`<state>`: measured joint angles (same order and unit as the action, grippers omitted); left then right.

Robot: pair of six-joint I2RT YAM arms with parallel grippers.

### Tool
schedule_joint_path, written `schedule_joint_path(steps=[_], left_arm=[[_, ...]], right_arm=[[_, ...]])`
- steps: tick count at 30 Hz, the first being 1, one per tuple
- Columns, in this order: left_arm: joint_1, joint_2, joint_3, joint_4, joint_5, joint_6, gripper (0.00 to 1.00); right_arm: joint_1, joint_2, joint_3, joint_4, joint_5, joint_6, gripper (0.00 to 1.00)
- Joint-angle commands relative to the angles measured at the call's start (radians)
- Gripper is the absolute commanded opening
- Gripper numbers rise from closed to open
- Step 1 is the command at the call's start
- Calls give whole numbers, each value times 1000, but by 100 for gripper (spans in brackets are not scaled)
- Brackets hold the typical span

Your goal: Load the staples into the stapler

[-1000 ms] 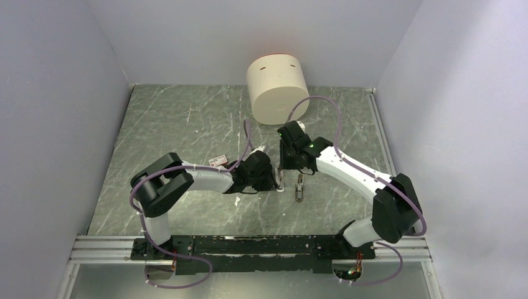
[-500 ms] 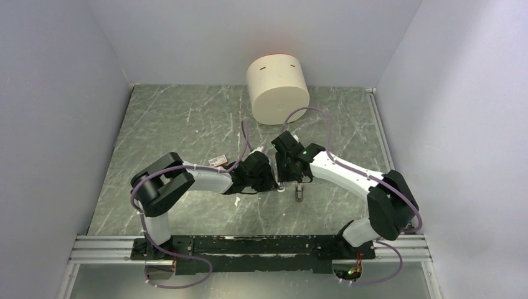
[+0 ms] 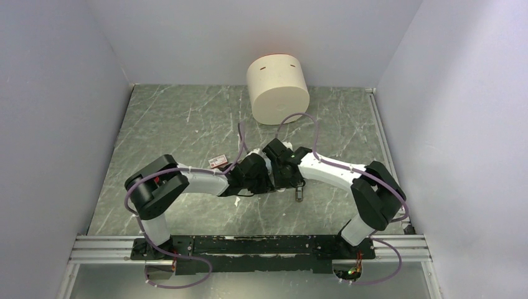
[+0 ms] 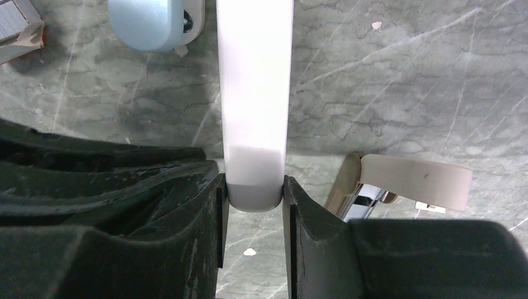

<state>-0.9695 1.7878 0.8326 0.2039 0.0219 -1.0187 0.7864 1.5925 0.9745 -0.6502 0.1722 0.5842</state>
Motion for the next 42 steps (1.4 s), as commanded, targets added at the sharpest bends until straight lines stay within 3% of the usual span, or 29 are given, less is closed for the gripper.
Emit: schedule_joint_path(steps=[1, 18, 22, 42], left_arm=[[9, -78, -26, -42, -20, -19, 17], [28, -169, -66, -115, -114, -46, 18], [31, -181, -73, -115, -118, -40, 18], [32, -202, -53, -142, -148, 1, 21]], right_arm=[[1, 23, -17, 62, 50, 24, 21], [3, 133, 13, 34, 75, 15, 20], [10, 88, 30, 23, 93, 31, 21], [4, -11, 134, -35, 122, 33, 47]])
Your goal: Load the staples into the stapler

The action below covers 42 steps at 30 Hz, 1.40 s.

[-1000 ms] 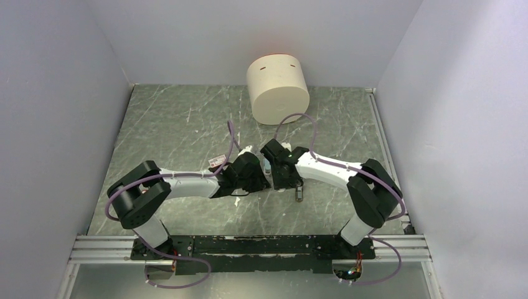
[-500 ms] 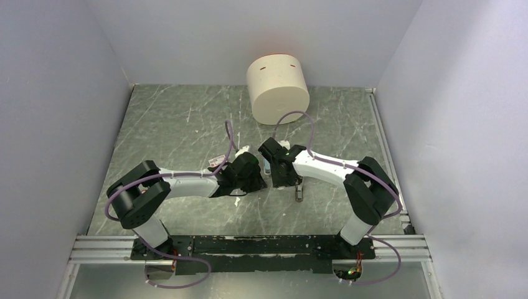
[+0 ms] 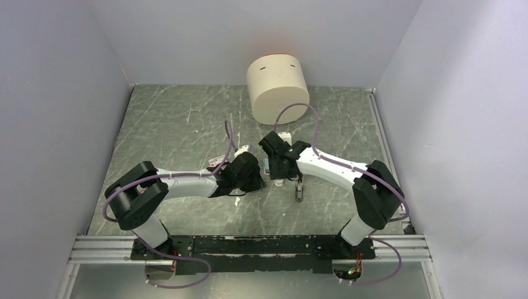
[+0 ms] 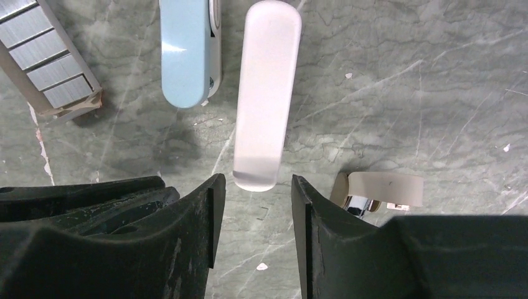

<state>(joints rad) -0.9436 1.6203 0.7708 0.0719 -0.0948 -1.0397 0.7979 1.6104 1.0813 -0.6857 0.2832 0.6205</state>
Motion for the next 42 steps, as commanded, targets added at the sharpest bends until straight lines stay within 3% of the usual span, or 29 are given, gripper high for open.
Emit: schedule_joint_path(steps=[1, 9, 15, 23, 30, 42], left_arm=[[5, -37, 9, -10, -32, 24, 21], [5, -77, -5, 28, -13, 62, 28], [6, -122, -28, 88, 23, 92, 52], [4, -151, -12, 62, 19, 140, 80], [4, -144, -9, 62, 33, 141, 80], [4, -106, -21, 128, 86, 126, 76]], right_arm=[[-8, -30, 28, 2, 10, -4, 48], [-44, -126, 25, -36, 75, 18, 54], [-134, -239, -15, -90, 199, 10, 61], [-221, -203, -88, -18, 58, -83, 65], [-223, -170, -122, 17, 19, -96, 60], [-223, -117, -142, 56, -48, -127, 41]])
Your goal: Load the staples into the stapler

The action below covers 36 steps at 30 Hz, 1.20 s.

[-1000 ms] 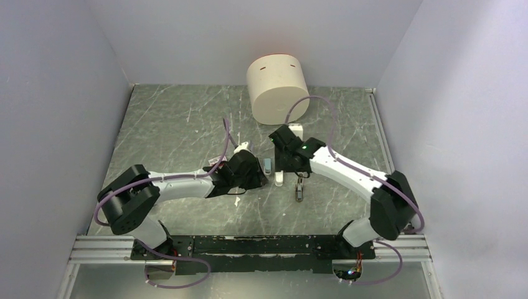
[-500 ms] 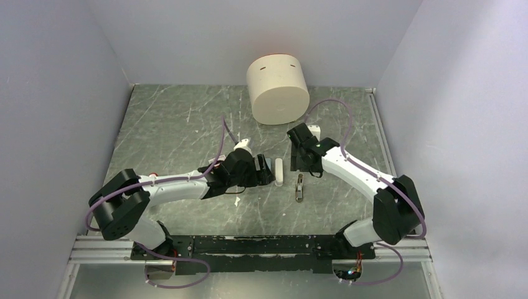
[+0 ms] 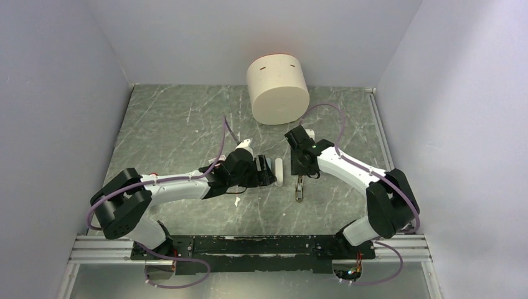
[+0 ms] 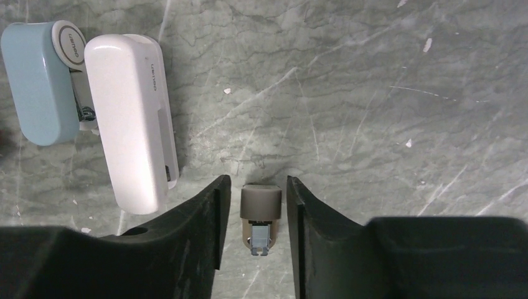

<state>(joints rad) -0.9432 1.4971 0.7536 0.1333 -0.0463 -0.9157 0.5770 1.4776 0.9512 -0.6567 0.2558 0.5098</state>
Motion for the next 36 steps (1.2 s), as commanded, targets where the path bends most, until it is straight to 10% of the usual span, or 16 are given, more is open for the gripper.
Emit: schedule_joint_path(steps=[1, 10, 36], left_arm=[[2, 21, -4, 71, 47, 0, 75], [-66, 143, 63, 107, 67, -23, 50], [-189, 466, 232, 141, 48, -57, 19]], right_arm=[[-3, 16, -12, 29, -21, -15, 39], [-7, -21, -24, 38, 0, 37, 24], [-18, -61, -63, 64, -17, 88, 16]])
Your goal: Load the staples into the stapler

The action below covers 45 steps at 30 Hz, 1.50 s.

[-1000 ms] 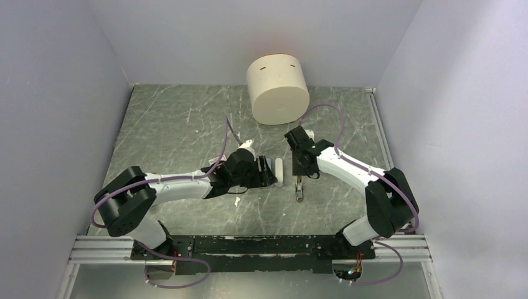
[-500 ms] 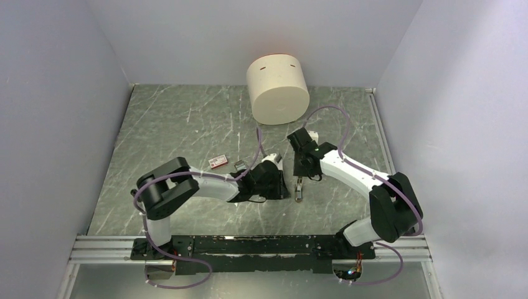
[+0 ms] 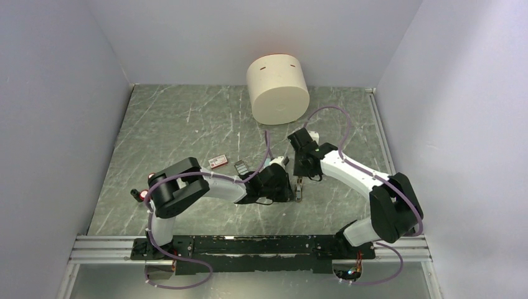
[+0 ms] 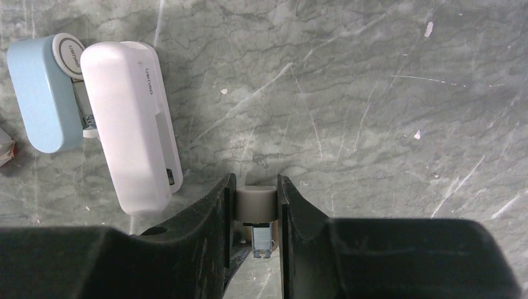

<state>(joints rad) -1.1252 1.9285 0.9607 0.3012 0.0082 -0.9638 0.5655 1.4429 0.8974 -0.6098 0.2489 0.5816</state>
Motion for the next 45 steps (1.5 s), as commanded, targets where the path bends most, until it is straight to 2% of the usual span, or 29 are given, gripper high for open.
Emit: schedule_joint_path(steps=[1, 5, 9, 16, 31, 45], left_arm=[[-7, 38, 27, -28, -7, -11, 18], [-8, 58, 35, -36, -7, -15, 16], [-11, 78, 60, -110, -7, -19, 12], [-18, 96, 59, -152, -7, -26, 5], [-18, 102, 59, -159, -7, -35, 5], [-15, 105, 61, -157, -7, -30, 5]], right_arm=[[-7, -28, -11, 18, -12, 17, 16], [-7, -39, -20, 20, -20, 15, 14], [-7, -56, -31, 15, -45, 8, 14], [-7, -42, 6, -102, -94, -14, 12], [-6, -110, -29, -204, -206, -58, 10], [4, -84, -89, -160, -218, -44, 8]])
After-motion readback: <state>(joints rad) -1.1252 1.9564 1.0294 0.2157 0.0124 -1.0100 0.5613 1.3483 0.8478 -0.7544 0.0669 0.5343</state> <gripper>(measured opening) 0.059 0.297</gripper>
